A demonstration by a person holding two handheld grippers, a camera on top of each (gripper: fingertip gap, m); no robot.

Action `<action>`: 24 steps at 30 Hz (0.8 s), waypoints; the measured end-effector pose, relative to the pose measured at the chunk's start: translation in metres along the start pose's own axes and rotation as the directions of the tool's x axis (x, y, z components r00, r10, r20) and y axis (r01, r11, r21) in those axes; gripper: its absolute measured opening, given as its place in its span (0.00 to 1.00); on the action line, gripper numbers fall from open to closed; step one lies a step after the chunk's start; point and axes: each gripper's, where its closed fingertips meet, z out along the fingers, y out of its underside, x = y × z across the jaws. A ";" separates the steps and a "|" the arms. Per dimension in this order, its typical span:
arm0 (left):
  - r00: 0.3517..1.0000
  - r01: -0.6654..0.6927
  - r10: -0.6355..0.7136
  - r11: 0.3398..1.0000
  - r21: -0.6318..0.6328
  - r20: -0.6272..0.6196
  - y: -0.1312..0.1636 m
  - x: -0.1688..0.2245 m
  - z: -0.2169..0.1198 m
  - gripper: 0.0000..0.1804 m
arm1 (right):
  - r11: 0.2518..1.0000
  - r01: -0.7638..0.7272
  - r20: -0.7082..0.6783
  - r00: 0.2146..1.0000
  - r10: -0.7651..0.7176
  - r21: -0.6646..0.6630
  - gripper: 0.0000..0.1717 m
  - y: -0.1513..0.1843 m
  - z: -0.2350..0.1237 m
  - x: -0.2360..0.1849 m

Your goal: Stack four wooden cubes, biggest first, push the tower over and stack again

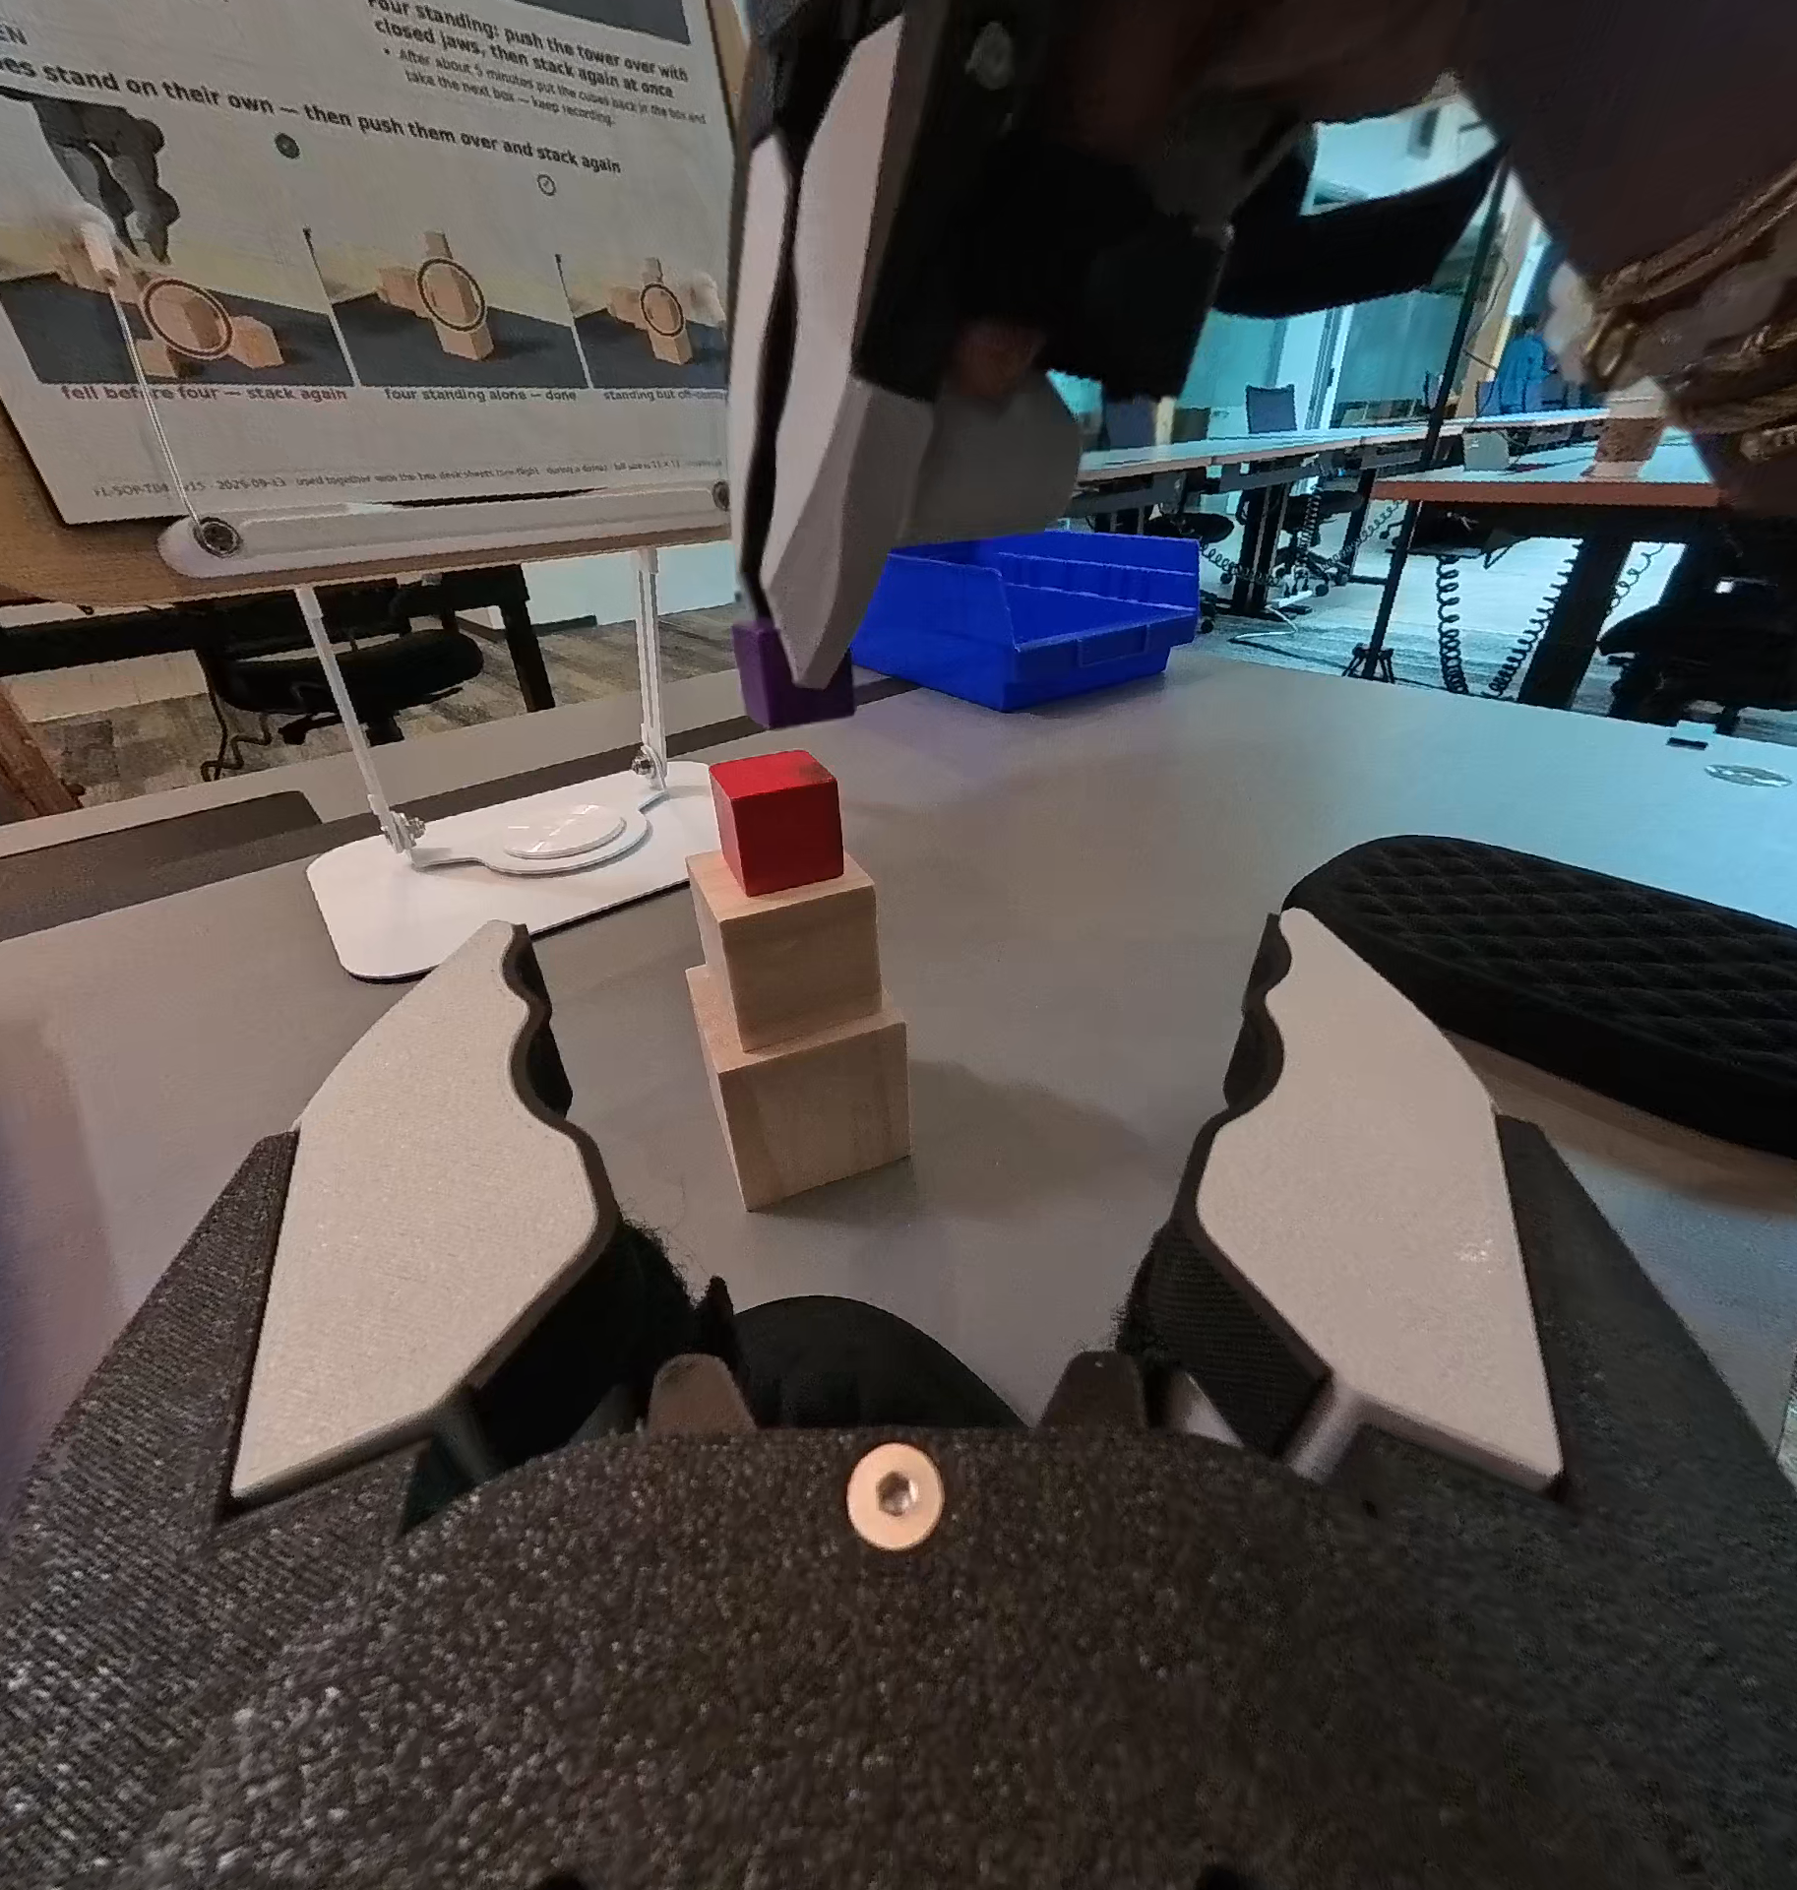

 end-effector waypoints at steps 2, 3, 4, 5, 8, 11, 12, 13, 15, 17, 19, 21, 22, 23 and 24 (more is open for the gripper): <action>1.000 0.003 -0.003 1.000 0.002 -0.001 0.000 0.000 0.000 0.70 | 1.000 -0.017 0.010 1.000 0.017 -0.027 0.12 -0.002 0.006 0.000; 1.000 0.004 -0.004 1.000 0.002 -0.001 0.000 0.000 0.000 0.70 | 0.999 -0.025 0.010 1.000 0.025 -0.034 0.12 -0.003 0.008 0.001; 1.000 0.006 -0.006 1.000 0.003 -0.001 0.000 -0.001 0.000 0.70 | 0.999 -0.031 0.006 1.000 0.031 -0.038 0.12 -0.003 0.010 0.002; 1.000 0.007 -0.007 1.000 0.003 -0.001 0.000 -0.001 0.000 0.70 | 0.999 -0.035 0.002 0.999 0.035 -0.039 0.12 -0.004 0.011 0.003; 1.000 0.009 -0.009 1.000 0.004 -0.002 0.000 -0.001 -0.001 0.70 | 0.999 -0.039 -0.001 0.999 0.039 -0.034 0.12 -0.005 0.013 0.005; 1.000 0.008 -0.008 1.000 0.005 -0.001 -0.001 -0.001 -0.001 0.70 | 0.999 -0.032 -0.004 0.999 0.032 -0.023 0.12 -0.005 0.013 0.005; 1.000 0.008 -0.008 1.000 0.005 -0.001 -0.001 -0.001 -0.001 0.70 | 0.999 -0.029 -0.003 1.000 0.029 -0.021 0.12 -0.005 0.013 0.004; 1.000 0.007 -0.007 1.000 0.005 -0.001 0.000 -0.001 -0.001 0.70 | 0.999 -0.026 -0.002 1.000 0.026 -0.022 0.12 -0.005 0.013 0.004; 1.000 0.005 -0.005 1.000 0.004 -0.001 0.000 -0.001 -0.001 0.70 | 0.999 -0.021 -0.004 1.000 0.021 -0.026 0.12 -0.004 0.014 0.004; 1.000 0.004 -0.004 1.000 0.005 0.000 -0.001 0.000 -0.001 0.70 | 1.000 -0.017 -0.012 1.000 0.017 -0.024 0.12 -0.003 0.015 0.005; 1.000 0.003 -0.003 1.000 0.005 0.000 0.000 0.000 -0.001 0.70 | 1.000 -0.019 -0.010 1.000 0.019 -0.019 0.12 -0.003 0.015 0.005; 1.000 0.004 -0.004 1.000 0.006 0.000 -0.001 0.000 -0.001 0.70 | 1.000 -0.019 -0.015 1.000 0.019 -0.014 0.12 -0.002 0.015 0.005; 1.000 0.004 -0.004 1.000 0.006 0.000 -0.001 0.000 -0.001 0.70 | 1.000 -0.021 -0.015 1.000 0.021 -0.011 0.12 -0.002 0.015 0.005; 1.000 0.004 -0.004 1.000 0.007 0.000 -0.001 0.000 -0.001 0.70 | 1.000 -0.024 -0.014 1.000 0.024 -0.007 0.12 -0.002 0.015 0.005; 1.000 0.004 -0.004 1.000 0.007 -0.001 -0.001 0.000 -0.001 0.70 | 1.000 -0.026 -0.012 1.000 0.026 -0.004 0.12 -0.002 0.015 0.006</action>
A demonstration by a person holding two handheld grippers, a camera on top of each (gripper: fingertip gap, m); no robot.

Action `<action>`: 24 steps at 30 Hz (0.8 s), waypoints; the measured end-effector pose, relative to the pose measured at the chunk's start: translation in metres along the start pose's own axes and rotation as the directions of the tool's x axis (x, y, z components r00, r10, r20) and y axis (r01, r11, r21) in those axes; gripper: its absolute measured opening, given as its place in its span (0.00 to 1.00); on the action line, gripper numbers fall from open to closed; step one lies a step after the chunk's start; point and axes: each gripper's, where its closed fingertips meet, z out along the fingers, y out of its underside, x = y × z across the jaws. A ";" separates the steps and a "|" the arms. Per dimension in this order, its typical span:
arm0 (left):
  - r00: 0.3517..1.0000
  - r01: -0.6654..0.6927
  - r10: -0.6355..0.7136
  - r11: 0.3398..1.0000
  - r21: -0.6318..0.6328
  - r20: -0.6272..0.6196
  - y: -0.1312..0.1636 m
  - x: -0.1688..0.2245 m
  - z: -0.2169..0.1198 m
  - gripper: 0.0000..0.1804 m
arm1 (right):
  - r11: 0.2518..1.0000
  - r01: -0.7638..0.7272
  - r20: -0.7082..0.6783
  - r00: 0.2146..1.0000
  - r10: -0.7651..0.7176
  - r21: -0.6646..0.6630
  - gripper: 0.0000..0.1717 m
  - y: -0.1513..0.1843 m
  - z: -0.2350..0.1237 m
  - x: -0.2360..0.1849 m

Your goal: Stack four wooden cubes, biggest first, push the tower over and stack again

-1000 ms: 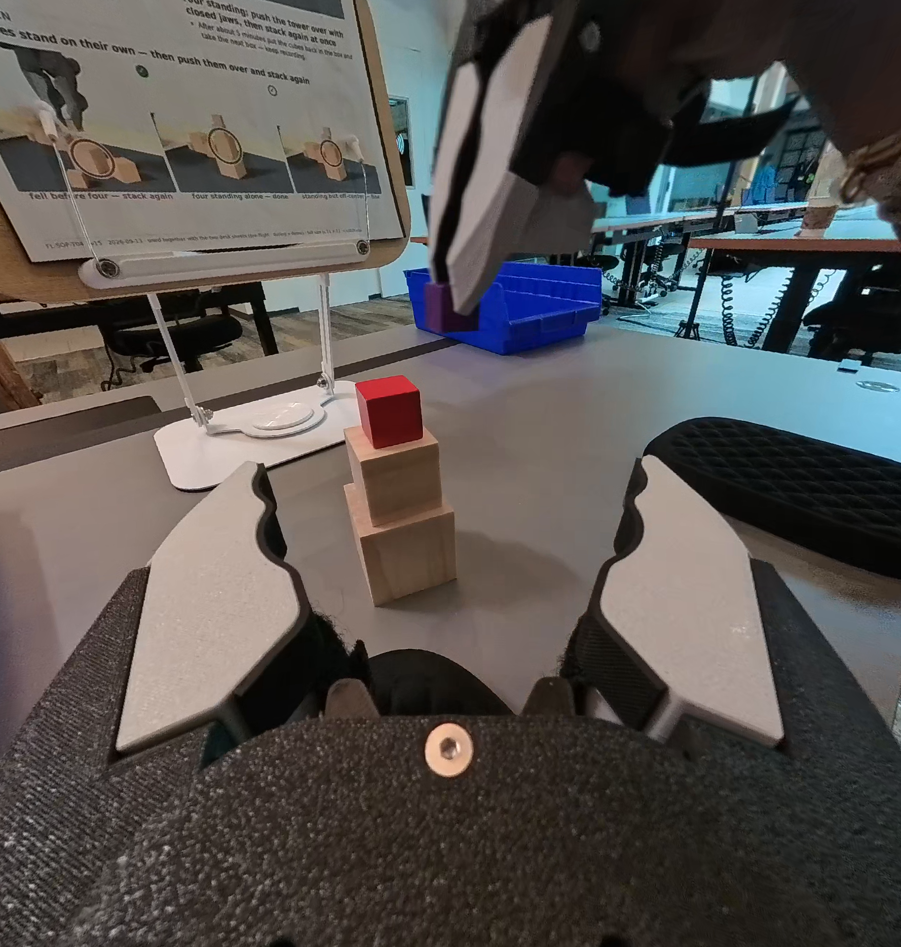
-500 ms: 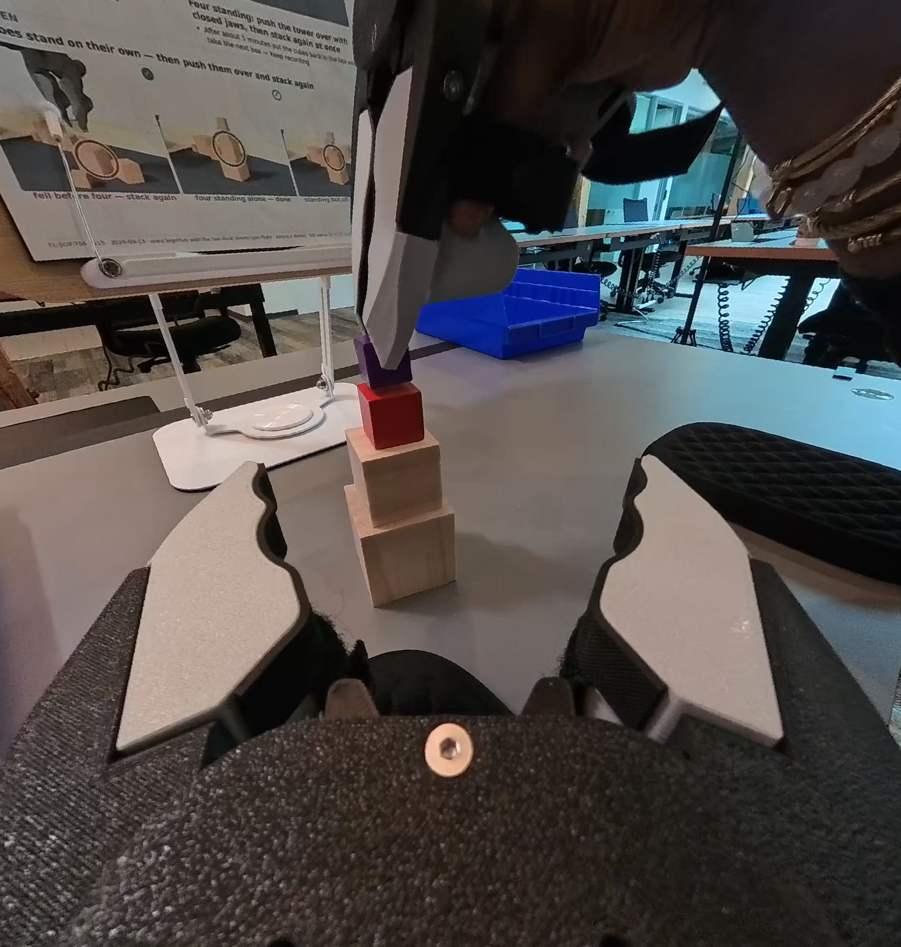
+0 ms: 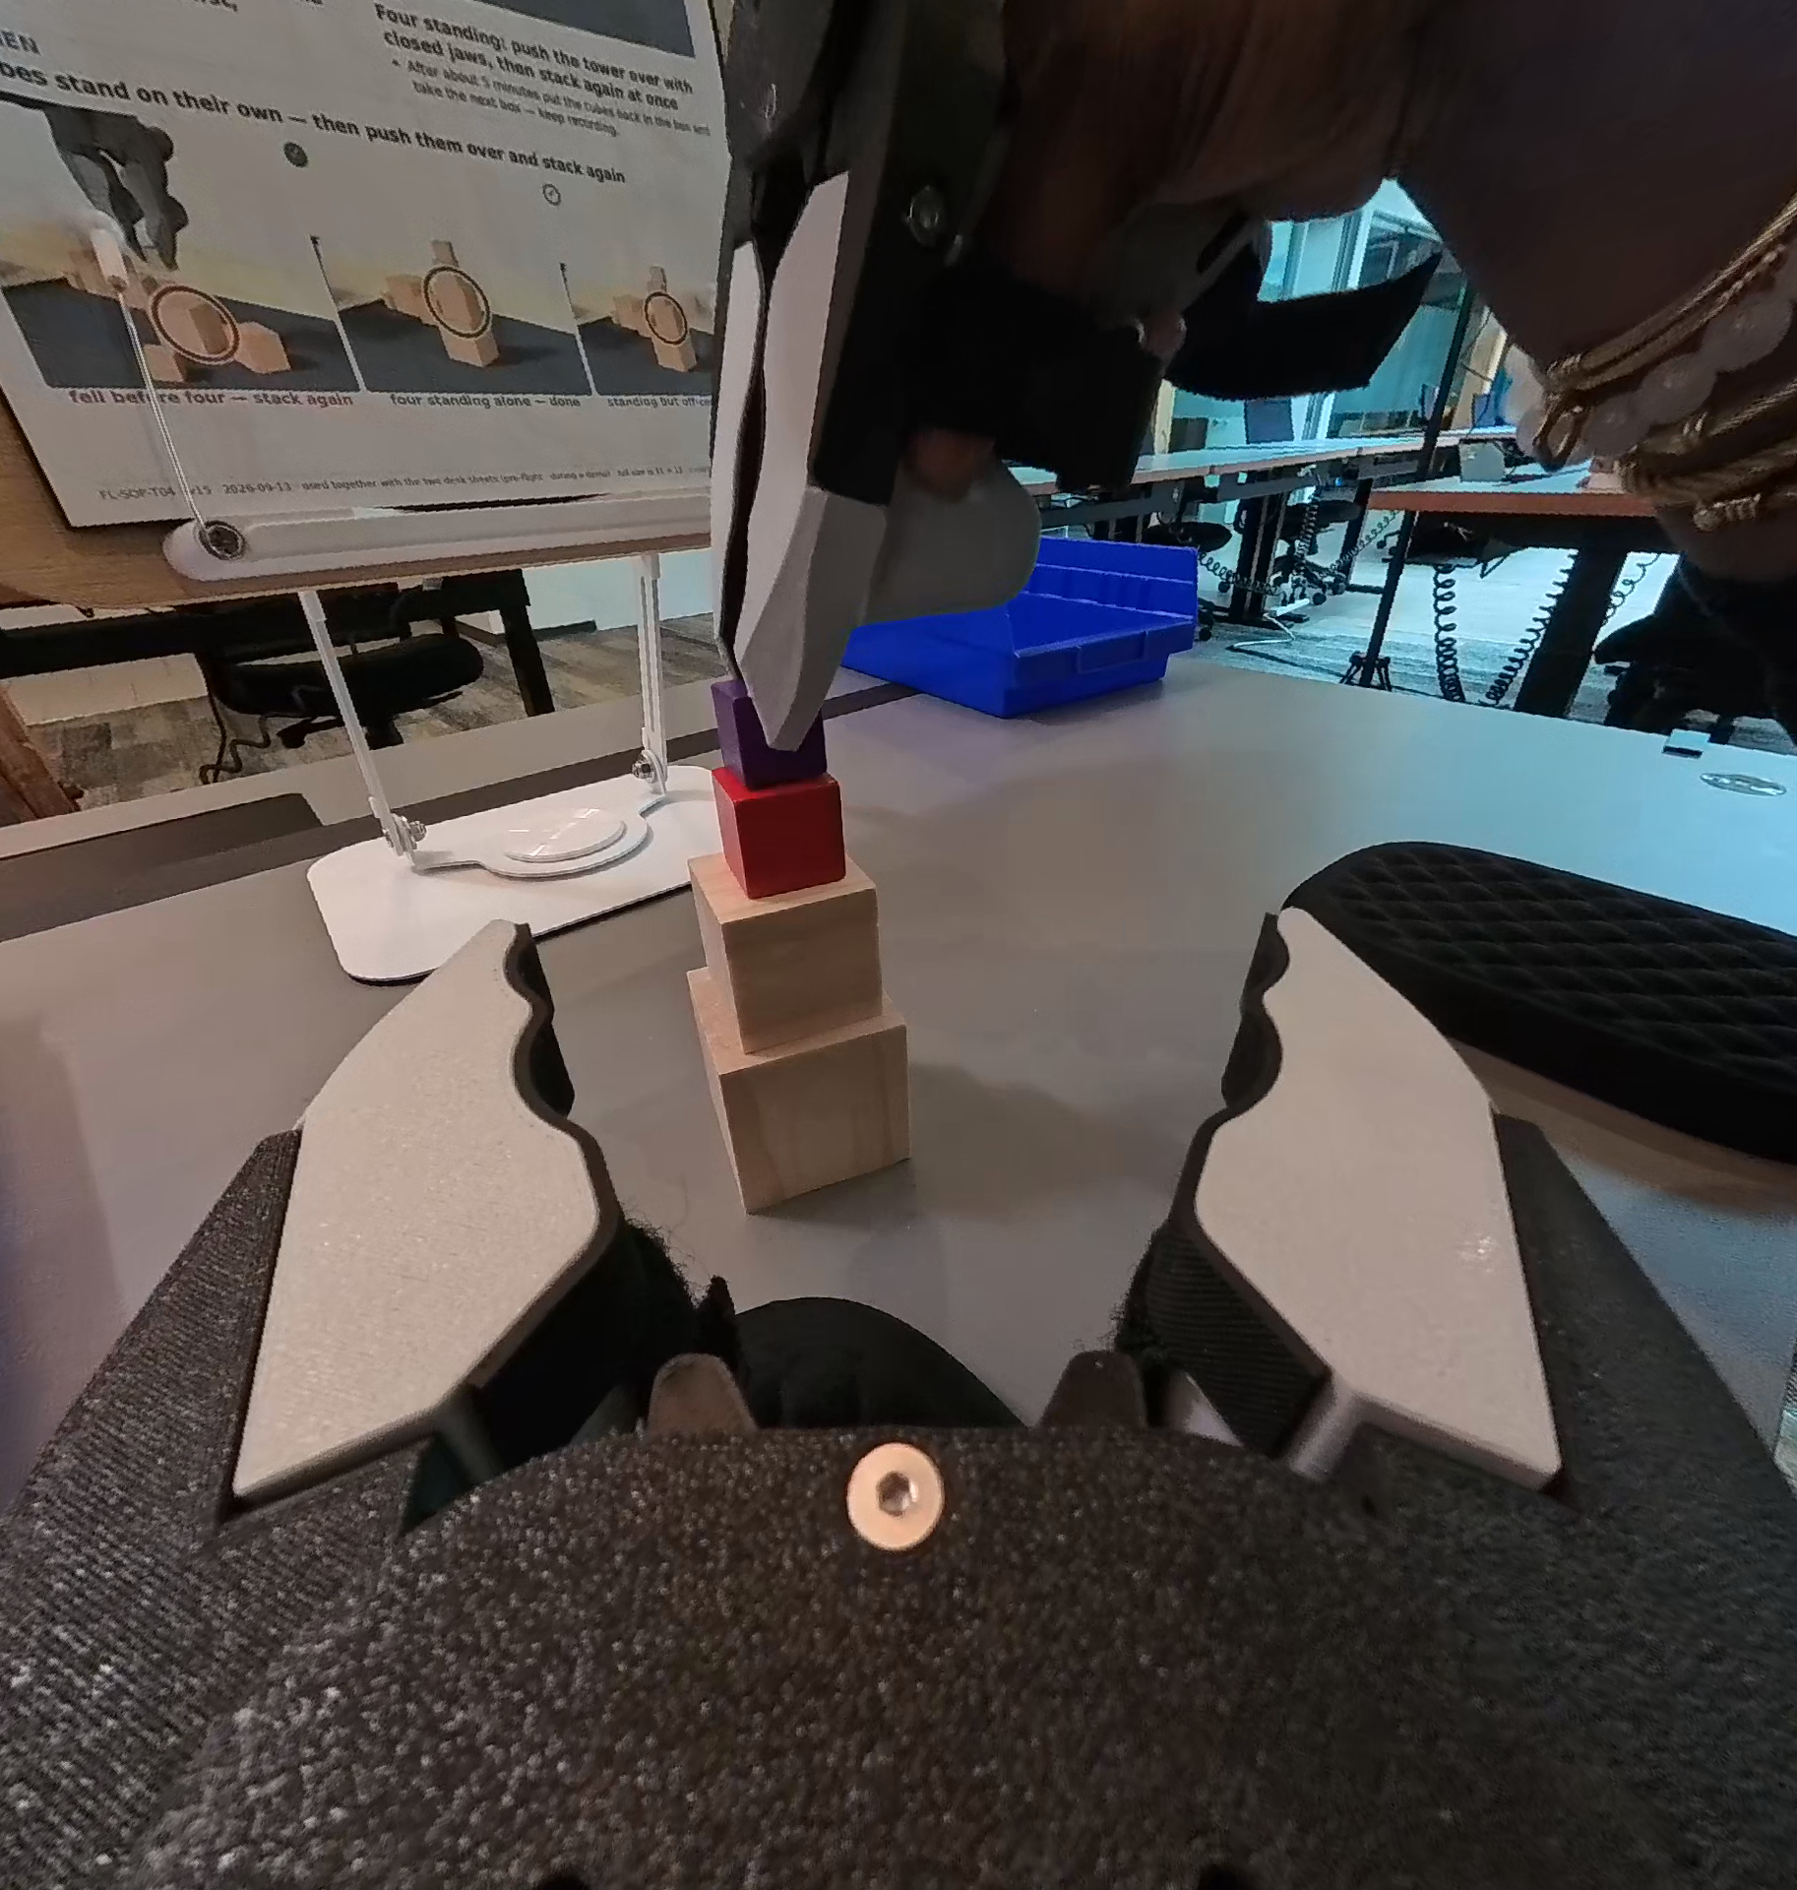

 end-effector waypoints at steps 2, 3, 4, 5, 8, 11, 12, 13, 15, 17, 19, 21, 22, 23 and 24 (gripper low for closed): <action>1.000 0.001 -0.001 1.000 0.000 -0.001 0.000 0.000 0.000 0.70 | 1.000 -0.003 0.000 1.000 0.003 0.002 0.12 0.000 0.000 0.000; 1.000 0.001 -0.001 1.000 0.001 0.000 0.000 0.000 0.000 0.70 | 1.000 -0.004 0.001 1.000 0.004 0.004 0.12 0.000 0.001 0.000; 1.000 0.002 -0.002 1.000 0.001 0.000 0.000 0.000 0.000 0.70 | 1.000 -0.005 0.001 1.000 0.005 0.005 0.12 0.000 0.001 0.000; 1.000 0.002 -0.002 1.000 0.000 0.000 0.000 0.000 0.000 0.70 | 1.000 -0.006 0.001 1.000 0.006 0.006 0.13 0.000 0.001 0.000; 1.000 0.005 -0.005 1.000 0.002 0.000 0.000 0.000 0.000 0.70 | 1.000 -0.007 0.005 1.000 0.007 0.011 0.17 -0.001 0.001 -0.001; 1.000 0.008 -0.008 1.000 0.004 0.000 0.000 -0.001 0.000 0.70 | 1.000 -0.003 0.009 1.000 0.003 0.017 0.17 -0.002 0.001 -0.002; 1.000 0.009 -0.009 1.000 0.004 0.000 -0.001 -0.001 0.000 0.70 | 1.000 -0.002 0.012 1.000 0.002 0.019 0.16 -0.002 0.000 -0.003; 1.000 0.008 -0.008 1.000 0.004 0.000 -0.001 -0.001 -0.001 0.70 | 1.000 -0.002 0.013 1.000 0.002 0.021 0.15 -0.003 0.000 -0.003; 1.000 0.007 -0.007 1.000 0.004 0.000 0.000 -0.001 0.000 0.70 | 1.000 -0.004 0.010 1.000 0.004 0.027 0.14 -0.004 -0.001 -0.003; 1.000 0.007 -0.007 1.000 0.004 0.001 -0.001 -0.001 0.000 0.70 | 0.999 -0.007 0.011 1.000 0.006 0.031 0.14 -0.005 -0.001 -0.003; 1.000 0.008 -0.008 1.000 0.005 0.000 -0.001 -0.001 -0.001 0.70 | 0.999 -0.008 0.002 1.000 0.008 0.036 0.15 -0.006 -0.001 -0.002; 1.000 0.009 -0.009 1.000 0.006 0.000 -0.001 -0.001 -0.001 0.70 | 0.999 -0.011 0.002 1.000 0.011 0.052 0.16 -0.008 -0.003 -0.002; 1.000 0.009 -0.009 1.000 0.006 0.000 -0.001 -0.001 -0.001 0.70 | 0.998 -0.010 -0.005 1.000 0.011 0.067 0.17 -0.009 -0.004 -0.001; 1.000 0.009 -0.009 1.000 0.007 0.000 -0.001 -0.001 -0.001 0.70 | 0.995 -0.007 -0.022 1.000 0.009 0.099 0.17 -0.012 -0.008 0.000; 1.000 0.010 -0.010 1.000 0.008 -0.001 -0.001 -0.001 -0.001 0.70 | 0.989 0.000 -0.039 0.999 0.006 0.150 0.18 -0.017 -0.014 0.002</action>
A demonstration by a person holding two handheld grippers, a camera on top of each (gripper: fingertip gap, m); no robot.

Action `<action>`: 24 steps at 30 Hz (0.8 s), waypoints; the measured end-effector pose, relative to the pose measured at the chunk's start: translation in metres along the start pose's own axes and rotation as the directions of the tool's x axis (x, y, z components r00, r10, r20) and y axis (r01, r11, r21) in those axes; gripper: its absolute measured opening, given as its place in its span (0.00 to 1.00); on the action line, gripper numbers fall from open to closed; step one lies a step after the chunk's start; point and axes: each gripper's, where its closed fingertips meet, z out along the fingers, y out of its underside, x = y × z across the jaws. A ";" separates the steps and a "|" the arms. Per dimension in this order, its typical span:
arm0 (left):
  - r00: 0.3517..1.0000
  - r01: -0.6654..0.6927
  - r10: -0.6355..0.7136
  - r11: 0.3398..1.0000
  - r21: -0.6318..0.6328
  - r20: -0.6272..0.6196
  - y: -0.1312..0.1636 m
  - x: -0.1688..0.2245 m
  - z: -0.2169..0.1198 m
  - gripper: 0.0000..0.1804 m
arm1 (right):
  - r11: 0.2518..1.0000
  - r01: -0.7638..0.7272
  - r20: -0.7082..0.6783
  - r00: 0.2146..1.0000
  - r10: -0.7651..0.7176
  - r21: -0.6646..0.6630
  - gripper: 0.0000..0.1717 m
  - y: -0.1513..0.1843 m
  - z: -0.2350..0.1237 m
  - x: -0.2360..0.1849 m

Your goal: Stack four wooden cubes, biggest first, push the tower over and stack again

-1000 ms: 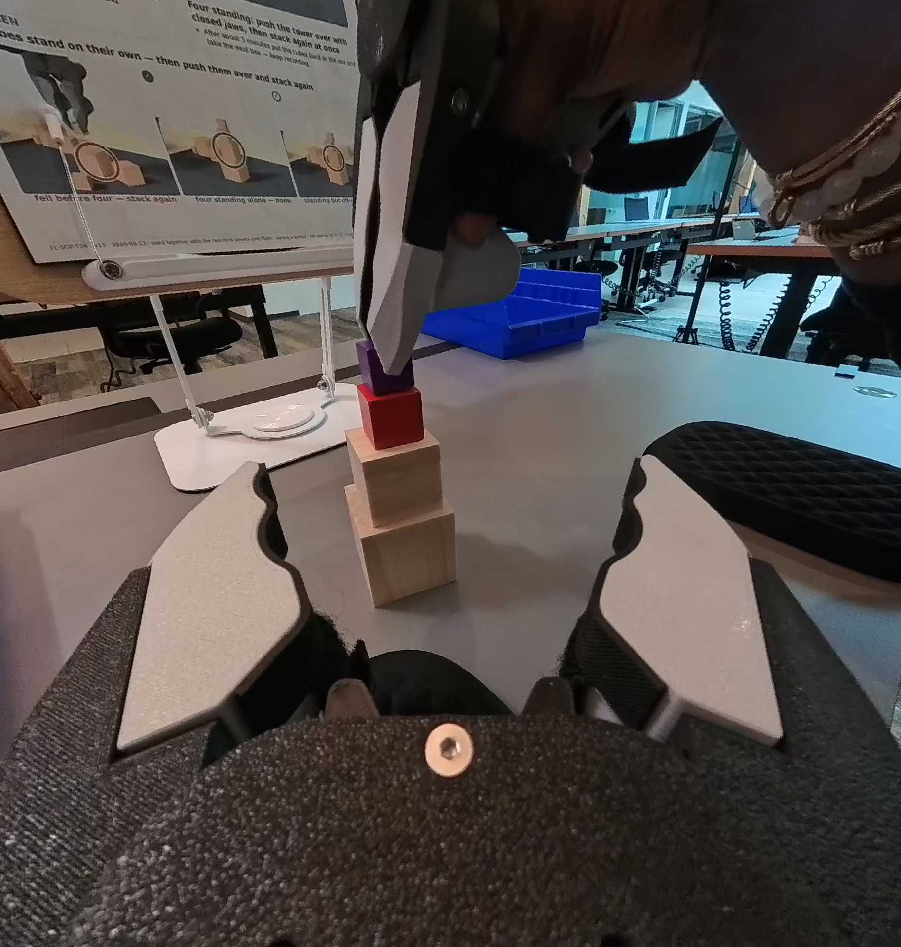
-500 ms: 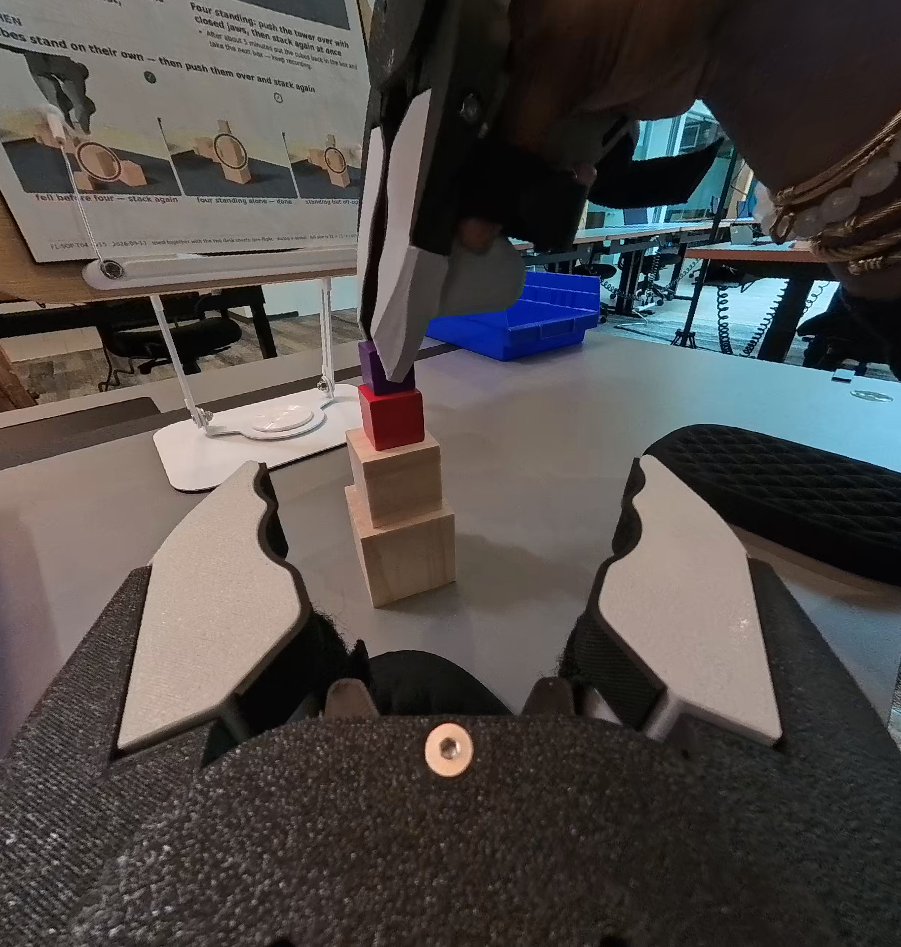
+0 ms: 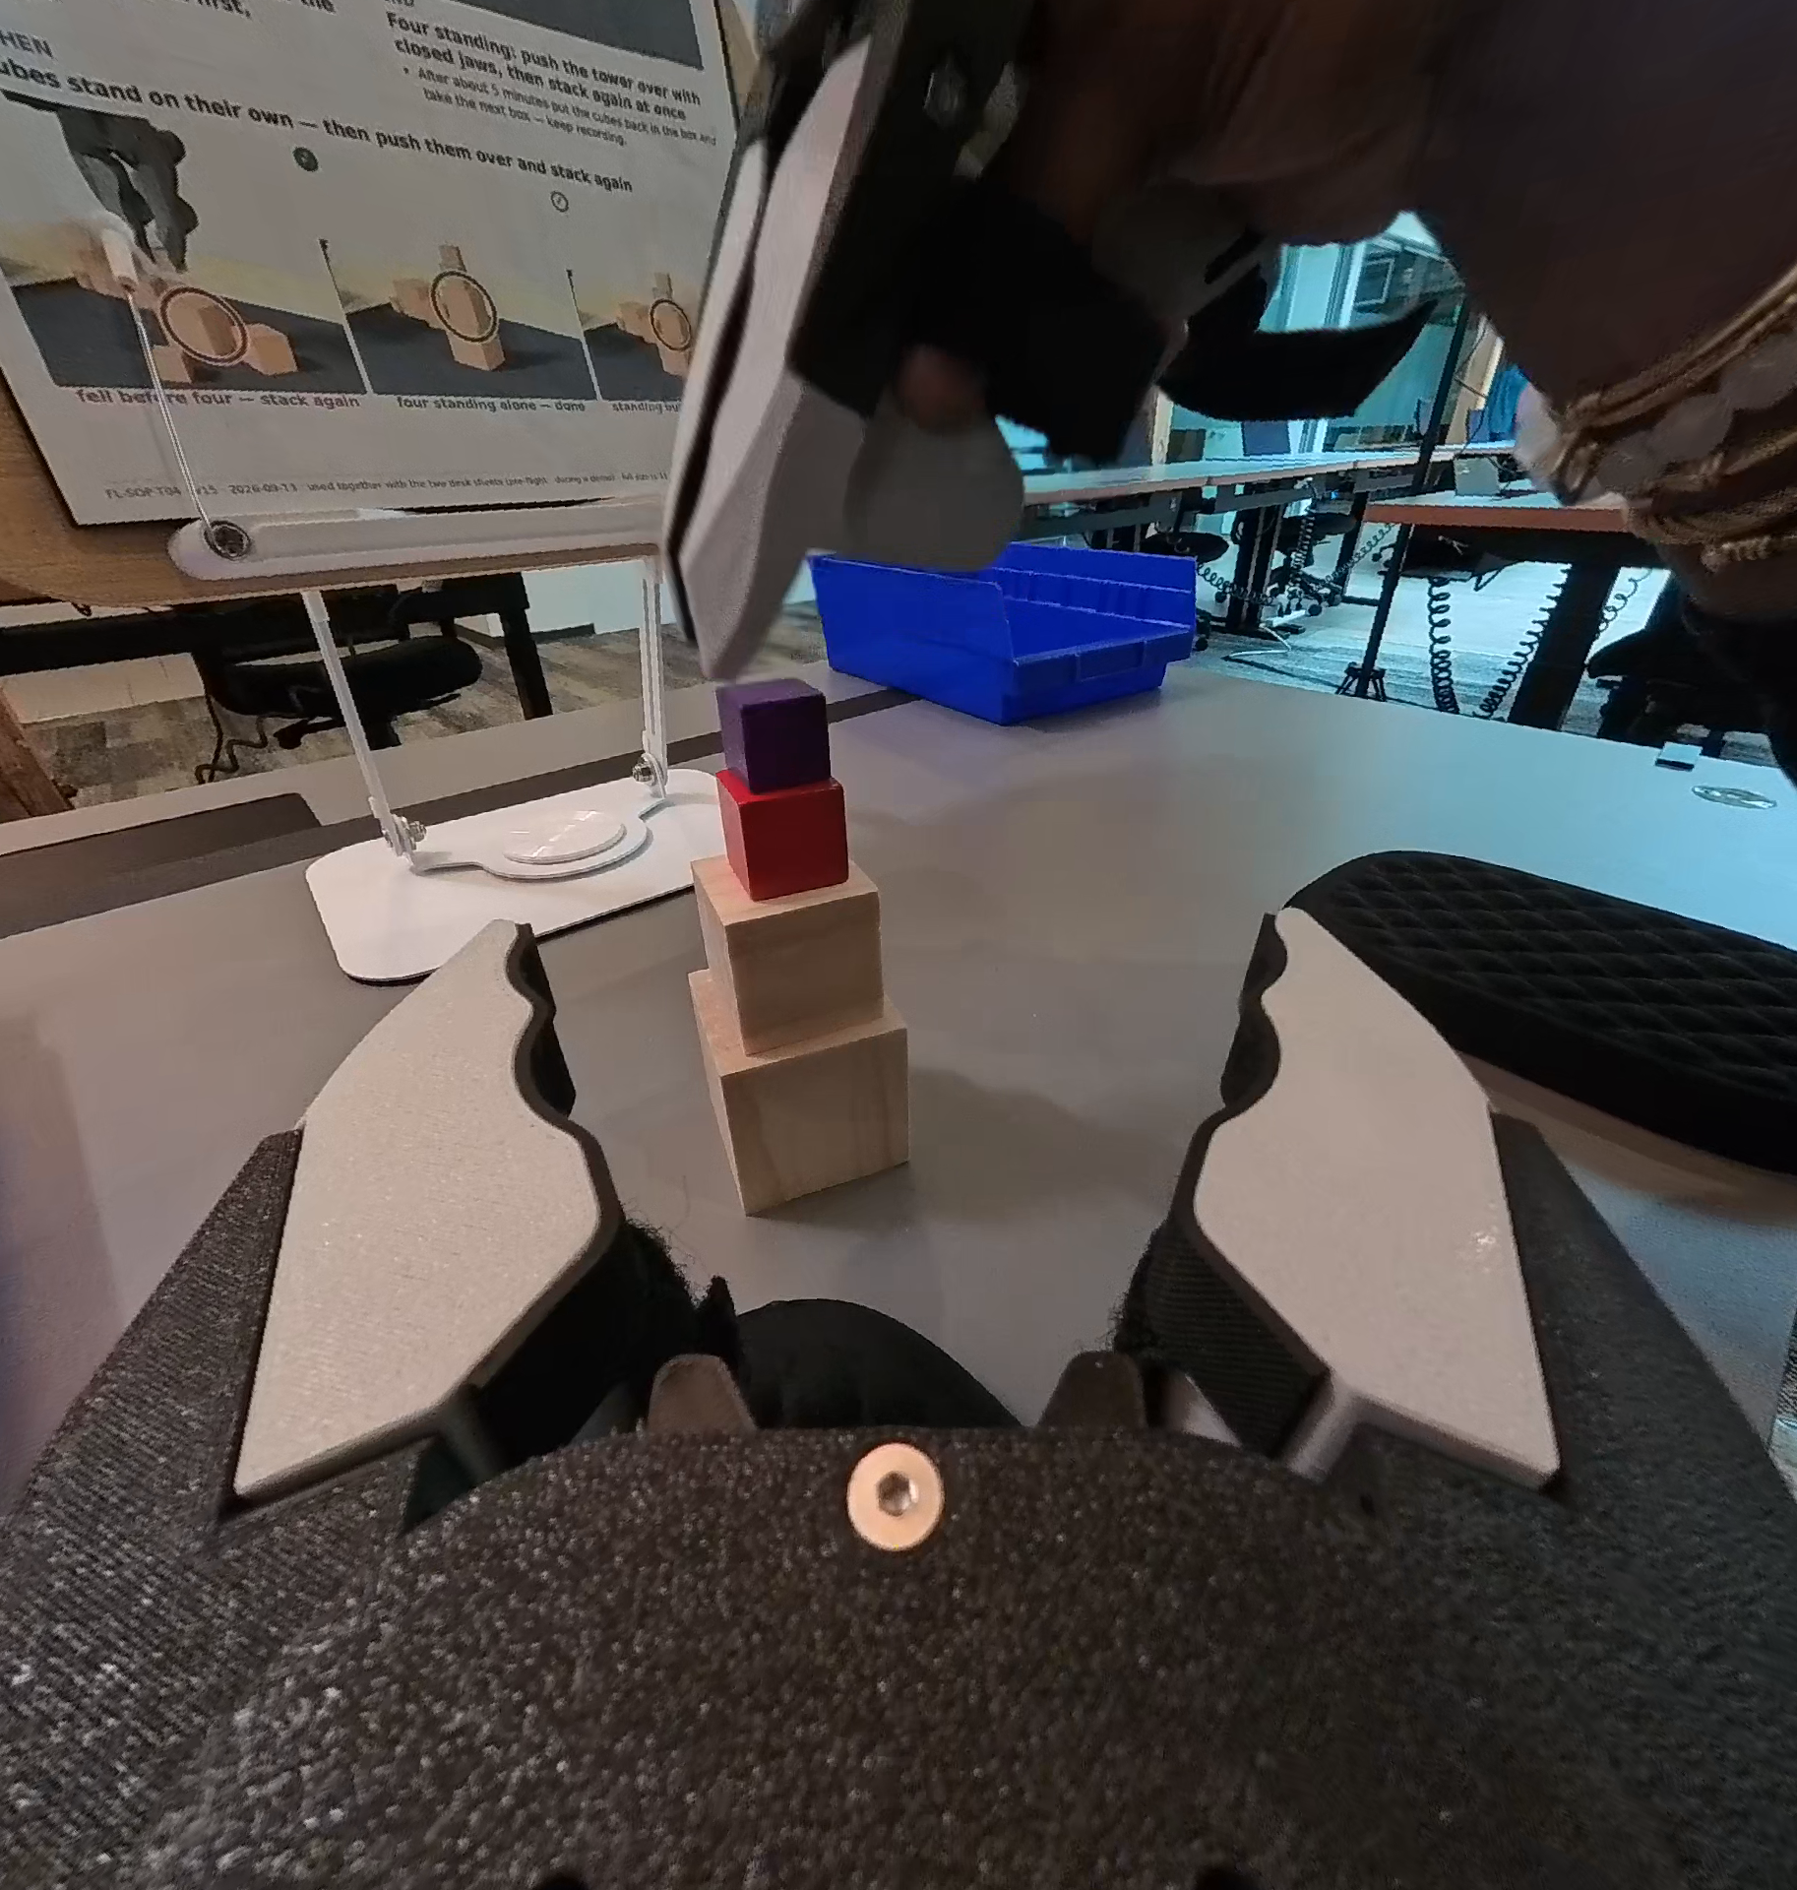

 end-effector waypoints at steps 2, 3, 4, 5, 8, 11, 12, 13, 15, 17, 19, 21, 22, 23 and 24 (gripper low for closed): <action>1.000 0.003 -0.003 1.000 0.001 -0.001 0.000 0.000 0.000 0.70 | 0.989 0.015 -0.025 1.000 -0.011 0.149 0.21 -0.014 -0.015 0.001; 1.000 0.004 -0.004 1.000 0.001 -0.001 0.000 0.000 0.000 0.70 | 0.972 0.021 -0.041 0.999 -0.011 0.236 0.23 -0.020 -0.025 0.003; 1.000 0.006 -0.006 1.000 0.001 -0.002 0.000 0.000 0.000 0.70 | 0.948 0.026 -0.058 0.998 -0.008 0.317 0.26 -0.025 -0.034 0.004; 1.000 0.006 -0.006 1.000 0.002 -0.003 0.000 0.000 0.000 0.70 | 0.922 0.030 -0.075 0.997 -0.001 0.387 0.31 -0.027 -0.044 0.006; 1.000 0.002 -0.002 1.000 0.004 -0.002 0.000 0.000 0.000 0.70 | 0.853 0.017 -0.115 0.992 0.050 0.522 0.51 -0.018 -0.062 0.015; 1.000 -0.005 0.005 1.000 0.001 -0.003 0.000 0.001 0.000 0.70 | 0.780 -0.015 -0.106 0.989 0.104 0.625 0.76 -0.002 -0.071 0.020; 1.000 -0.007 0.007 1.000 0.001 -0.003 0.000 0.001 0.000 0.70 | 0.754 -0.023 -0.096 0.989 0.114 0.657 0.81 0.004 -0.072 0.020; 1.000 -0.008 0.008 1.000 0.001 -0.003 0.000 0.001 0.000 0.70 | 0.729 -0.024 -0.091 0.989 0.118 0.684 0.84 0.011 -0.074 0.020; 1.000 -0.009 0.009 1.000 0.000 -0.002 0.000 0.001 0.000 0.70 | 0.690 -0.004 -0.107 0.987 0.118 0.724 0.84 0.026 -0.076 0.021; 1.000 -0.009 0.009 1.000 -0.002 -0.002 0.000 0.001 0.000 0.70 | 0.651 0.016 -0.116 0.987 0.111 0.759 0.84 0.041 -0.078 0.020; 1.000 -0.009 0.009 1.000 -0.003 0.000 0.000 0.001 0.000 0.70 | 0.618 0.007 -0.087 0.991 0.100 0.786 0.84 0.056 -0.077 0.015; 1.000 -0.010 0.010 1.000 -0.003 -0.001 0.000 0.001 0.001 0.70 | 0.612 -0.015 -0.054 0.994 0.093 0.790 0.84 0.073 -0.069 0.010; 1.000 -0.010 0.010 1.000 -0.002 0.000 0.000 0.001 0.000 0.70 | 0.617 -0.021 -0.050 0.994 0.098 0.787 0.84 0.082 -0.064 0.009; 1.000 -0.011 0.011 1.000 -0.002 0.000 0.000 0.001 0.001 0.70 | 0.622 -0.025 -0.052 0.993 0.106 0.783 0.84 0.090 -0.058 0.010; 1.000 -0.011 0.011 1.000 -0.002 0.000 0.000 0.001 0.001 0.70 | 0.626 -0.025 -0.054 0.993 0.107 0.779 0.83 0.098 -0.053 0.008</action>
